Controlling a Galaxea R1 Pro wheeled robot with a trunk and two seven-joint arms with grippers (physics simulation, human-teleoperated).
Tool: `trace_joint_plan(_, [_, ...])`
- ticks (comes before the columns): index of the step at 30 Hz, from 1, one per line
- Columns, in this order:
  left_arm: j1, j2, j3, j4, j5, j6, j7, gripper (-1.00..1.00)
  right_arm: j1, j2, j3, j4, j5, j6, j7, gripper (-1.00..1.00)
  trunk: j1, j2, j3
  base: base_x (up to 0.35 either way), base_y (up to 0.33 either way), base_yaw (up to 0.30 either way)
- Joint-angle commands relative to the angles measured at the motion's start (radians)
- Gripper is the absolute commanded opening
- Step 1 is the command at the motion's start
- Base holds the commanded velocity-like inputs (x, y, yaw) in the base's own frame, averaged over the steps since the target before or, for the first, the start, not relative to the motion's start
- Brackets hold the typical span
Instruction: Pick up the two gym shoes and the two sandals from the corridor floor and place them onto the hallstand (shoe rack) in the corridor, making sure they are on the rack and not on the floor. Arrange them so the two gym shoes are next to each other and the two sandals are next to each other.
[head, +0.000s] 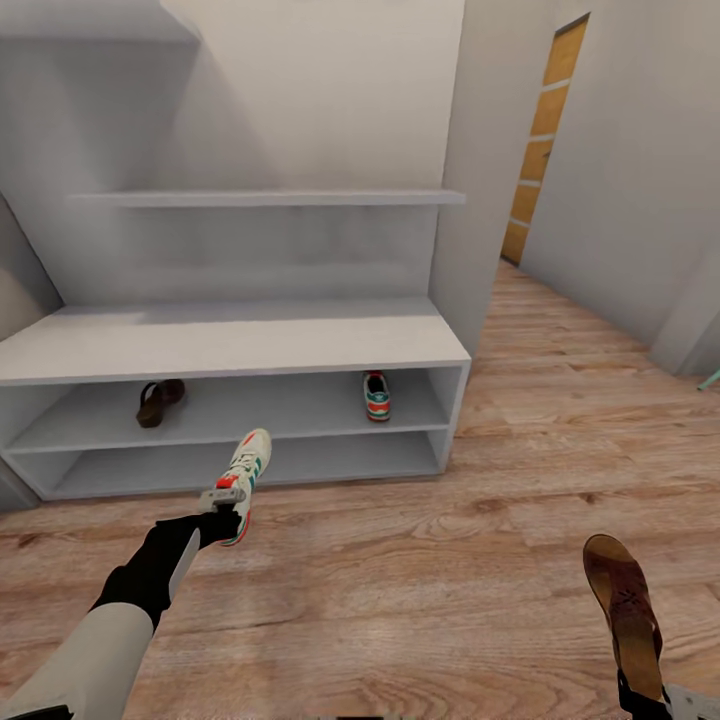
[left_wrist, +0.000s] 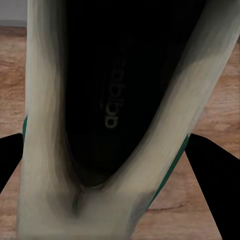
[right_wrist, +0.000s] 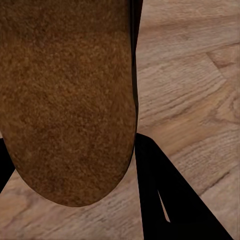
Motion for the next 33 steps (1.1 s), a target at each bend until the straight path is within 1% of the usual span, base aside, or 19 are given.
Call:
trace_joint_plan(1, [0.000,-0.001,0.004,-0.001,-0.009,0.004,-0.008,-1.00,-0.001,0.001,-0.006,0.001,0.007,-0.003,0.002,-1.00,0.000,0.000,-0.001,0.063,-0.005,0.000])
trace_joint_plan(7, [0.000,-0.001,0.004,-0.003,-0.009,0.000,-0.008,-1.00,-0.001,0.000,-0.006,0.002,0.008,-0.003,0.002,-1.00,0.000,0.000,-0.003,0.160,-0.078,0.000])
trace_joint_plan(17, [0.001,-0.004,0.004,-0.003,-0.010,-0.002,-0.002,-1.00,-0.001,-0.001,-0.005,0.002,0.008,-0.003,0.002,-1.00,0.000,0.000,-0.003,0.235,-0.158,0.000])
trace_joint_plan(19, [-0.002,-0.010,0.000,-0.008,-0.015,-0.013,0.009,-1.00,-0.001,0.007,-0.005,0.003,0.012,-0.003,0.002,-1.00,0.000,0.000,-0.003,0.000,0.000,0.000])
trace_joint_plan(22, [-0.002,-0.011,-0.001,-0.009,-0.016,-0.009,0.008,-1.00,-0.001,0.007,-0.005,0.003,0.012,-0.003,0.002,-1.00,0.000,0.000,-0.003,0.000,0.000,0.000])
trace_joint_plan(24, [-0.007,-0.015,-0.002,-0.011,-0.019,0.003,0.008,-1.00,-0.001,0.009,-0.005,0.004,0.012,-0.003,0.002,-1.00,0.000,0.000,-0.003,0.000,0.000,0.000])
trace_joint_plan(26, [-0.018,-0.022,-0.004,-0.014,-0.022,0.014,0.011,-1.00,-0.001,0.016,-0.005,0.004,0.013,-0.003,0.002,-1.00,0.000,0.000,-0.003,0.000,0.000,0.000])
trace_joint_plan(29, [-0.035,-0.033,-0.004,-0.016,-0.024,0.031,0.028,-1.00,-0.001,0.024,-0.005,0.005,0.013,-0.003,0.002,-1.00,0.000,0.000,-0.003,0.000,0.000,0.000])
trace_joint_plan(33, [-0.058,-0.050,-0.004,-0.015,-0.023,0.054,0.051,-1.00,-0.001,0.027,-0.004,0.005,0.013,-0.003,0.002,-1.00,0.000,0.000,-0.003,0.000,0.000,0.000])
